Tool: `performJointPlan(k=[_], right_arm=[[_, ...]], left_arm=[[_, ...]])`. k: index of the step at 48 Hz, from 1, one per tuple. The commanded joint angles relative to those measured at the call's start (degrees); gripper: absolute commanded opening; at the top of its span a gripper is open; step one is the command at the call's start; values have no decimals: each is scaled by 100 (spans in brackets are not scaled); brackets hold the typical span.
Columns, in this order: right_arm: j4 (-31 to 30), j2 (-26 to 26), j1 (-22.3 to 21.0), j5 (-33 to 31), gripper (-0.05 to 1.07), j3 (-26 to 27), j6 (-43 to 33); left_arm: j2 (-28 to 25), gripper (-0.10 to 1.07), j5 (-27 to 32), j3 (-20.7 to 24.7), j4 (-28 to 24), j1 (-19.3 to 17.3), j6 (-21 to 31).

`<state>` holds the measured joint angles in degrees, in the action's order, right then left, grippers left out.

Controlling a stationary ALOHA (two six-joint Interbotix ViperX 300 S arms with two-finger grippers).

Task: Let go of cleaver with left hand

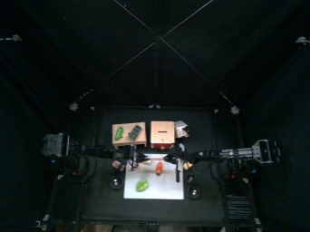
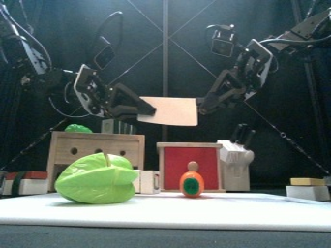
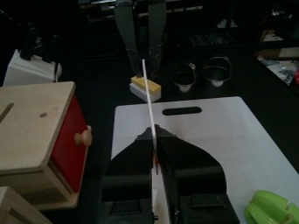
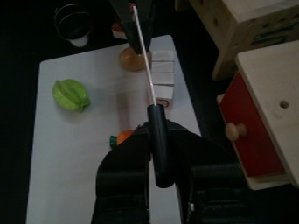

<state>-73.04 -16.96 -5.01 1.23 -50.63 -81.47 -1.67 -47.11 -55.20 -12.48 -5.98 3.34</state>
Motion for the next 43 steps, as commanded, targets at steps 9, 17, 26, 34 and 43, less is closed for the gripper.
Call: performJointPlan(k=[9,17,26,34,43], right_arm=[[343,-18,97,-105,35,-141,-9],[369,97,97,-202,35,-141,-18],[378,352,141,-202,35,-123,-9],[387,554,237,-202,35,-97,-9],[387,615,246,-272,35,-88,-18]], left_arm=[[-316,39,-9,158,79,264,0],[-483,39,-9,220,246,360,0],[-668,39,-9,229,325,519,0],[-835,39,-9,290,396,624,0],[-976,39,0,369,492,668,0]])
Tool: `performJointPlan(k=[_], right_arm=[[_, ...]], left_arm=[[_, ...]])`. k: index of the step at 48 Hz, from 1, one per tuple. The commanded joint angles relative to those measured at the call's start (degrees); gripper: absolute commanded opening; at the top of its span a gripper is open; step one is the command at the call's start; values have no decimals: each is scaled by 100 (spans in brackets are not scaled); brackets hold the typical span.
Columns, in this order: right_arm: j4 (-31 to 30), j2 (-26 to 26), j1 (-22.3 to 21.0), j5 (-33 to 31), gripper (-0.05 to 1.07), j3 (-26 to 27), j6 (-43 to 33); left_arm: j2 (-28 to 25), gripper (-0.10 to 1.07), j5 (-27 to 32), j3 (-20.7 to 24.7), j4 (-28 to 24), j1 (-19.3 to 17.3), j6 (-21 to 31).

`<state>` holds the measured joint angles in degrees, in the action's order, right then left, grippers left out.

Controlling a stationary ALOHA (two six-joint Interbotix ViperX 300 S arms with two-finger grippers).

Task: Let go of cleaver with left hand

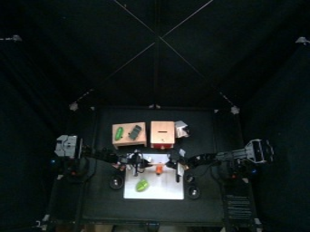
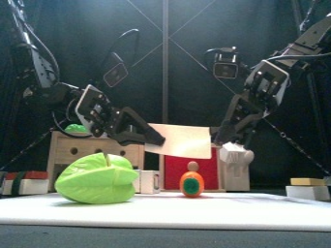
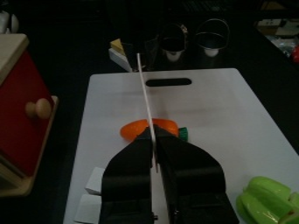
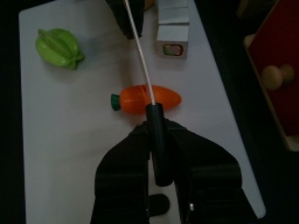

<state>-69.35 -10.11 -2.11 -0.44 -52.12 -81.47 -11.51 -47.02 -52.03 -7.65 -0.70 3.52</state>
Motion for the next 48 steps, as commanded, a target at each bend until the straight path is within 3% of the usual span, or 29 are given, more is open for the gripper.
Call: performJointPlan(k=[1,48], right_arm=[[18,-70,-44,-123,35,53,-18],[149,97,9,-290,35,53,-9]], left_arm=[[-18,39,-9,70,35,158,-18],[-229,39,44,105,272,316,-18]])
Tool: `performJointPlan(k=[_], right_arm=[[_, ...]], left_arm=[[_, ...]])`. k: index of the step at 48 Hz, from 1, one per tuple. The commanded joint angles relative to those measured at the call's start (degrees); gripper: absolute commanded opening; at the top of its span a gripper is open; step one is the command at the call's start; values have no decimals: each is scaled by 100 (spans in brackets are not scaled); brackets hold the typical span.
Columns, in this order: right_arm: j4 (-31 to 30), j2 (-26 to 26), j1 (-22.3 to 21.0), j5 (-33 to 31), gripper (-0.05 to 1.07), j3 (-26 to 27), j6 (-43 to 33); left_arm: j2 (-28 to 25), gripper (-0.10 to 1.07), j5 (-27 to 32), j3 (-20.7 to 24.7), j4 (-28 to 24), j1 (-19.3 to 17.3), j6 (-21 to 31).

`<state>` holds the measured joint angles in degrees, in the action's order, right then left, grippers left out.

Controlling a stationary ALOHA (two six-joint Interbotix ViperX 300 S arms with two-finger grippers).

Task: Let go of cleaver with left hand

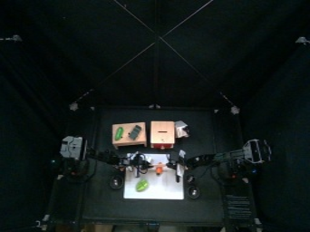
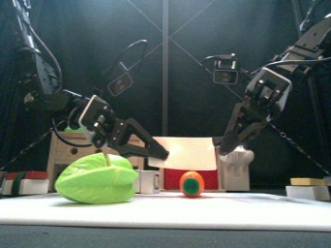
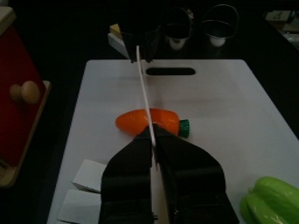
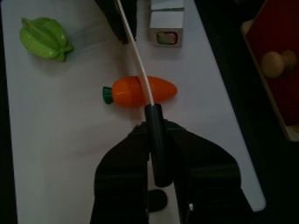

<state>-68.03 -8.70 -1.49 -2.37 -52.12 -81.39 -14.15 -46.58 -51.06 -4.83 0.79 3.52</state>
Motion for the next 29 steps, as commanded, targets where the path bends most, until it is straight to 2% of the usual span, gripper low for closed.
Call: performJointPlan(k=[1,29], right_arm=[[18,-35,-53,-97,35,62,-26],[114,105,-44,-97,35,62,-18]], left_arm=[[35,39,0,9,9,167,-18],[-62,39,123,9,105,176,-18]])
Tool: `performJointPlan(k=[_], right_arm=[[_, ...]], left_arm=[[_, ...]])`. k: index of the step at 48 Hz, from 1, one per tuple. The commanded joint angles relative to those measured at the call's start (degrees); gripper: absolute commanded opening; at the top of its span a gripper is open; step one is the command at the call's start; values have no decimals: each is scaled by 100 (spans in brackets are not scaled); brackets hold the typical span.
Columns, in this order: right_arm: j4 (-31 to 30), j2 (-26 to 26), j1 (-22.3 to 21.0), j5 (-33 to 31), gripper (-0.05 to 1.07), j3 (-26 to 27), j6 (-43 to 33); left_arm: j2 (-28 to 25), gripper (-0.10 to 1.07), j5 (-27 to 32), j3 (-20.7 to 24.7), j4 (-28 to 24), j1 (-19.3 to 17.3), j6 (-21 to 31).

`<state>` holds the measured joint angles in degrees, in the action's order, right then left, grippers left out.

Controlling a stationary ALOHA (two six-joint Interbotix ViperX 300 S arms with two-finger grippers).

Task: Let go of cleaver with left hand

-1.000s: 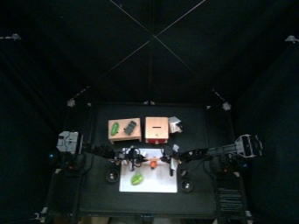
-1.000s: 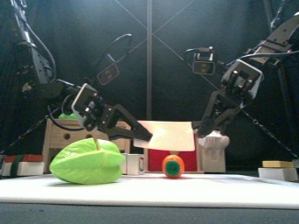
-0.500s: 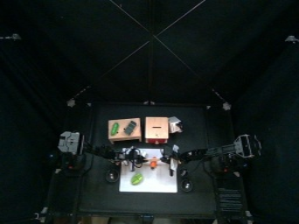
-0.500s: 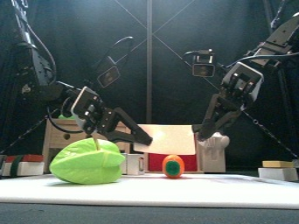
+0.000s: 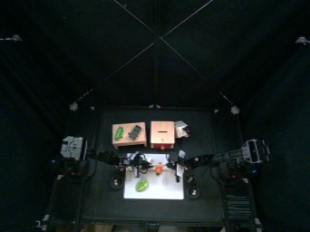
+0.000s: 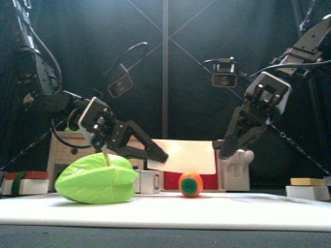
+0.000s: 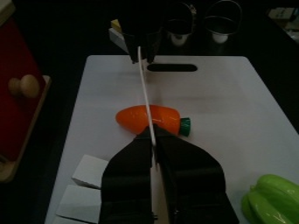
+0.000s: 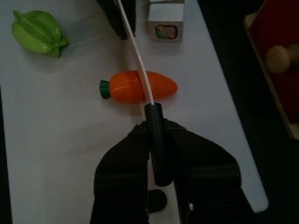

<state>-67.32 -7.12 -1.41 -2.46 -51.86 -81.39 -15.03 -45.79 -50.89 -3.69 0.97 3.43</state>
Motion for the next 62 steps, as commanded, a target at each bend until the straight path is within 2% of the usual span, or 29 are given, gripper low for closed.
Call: performJointPlan(k=[1,15,29,47,62], right_arm=[[53,-44,-44,-88,35,35,-18],[53,114,-9,-88,35,70,-18],[53,211,-9,-88,35,114,-26],[132,554,-9,-211,35,255,-18],[132,571,-9,-431,35,193,-18]], left_arm=[[18,39,53,-9,-9,158,-9],[-79,39,97,9,114,158,-18],[-141,39,387,44,158,158,-35],[-316,39,554,114,176,79,-88],[-316,38,562,105,-325,-114,-158]])
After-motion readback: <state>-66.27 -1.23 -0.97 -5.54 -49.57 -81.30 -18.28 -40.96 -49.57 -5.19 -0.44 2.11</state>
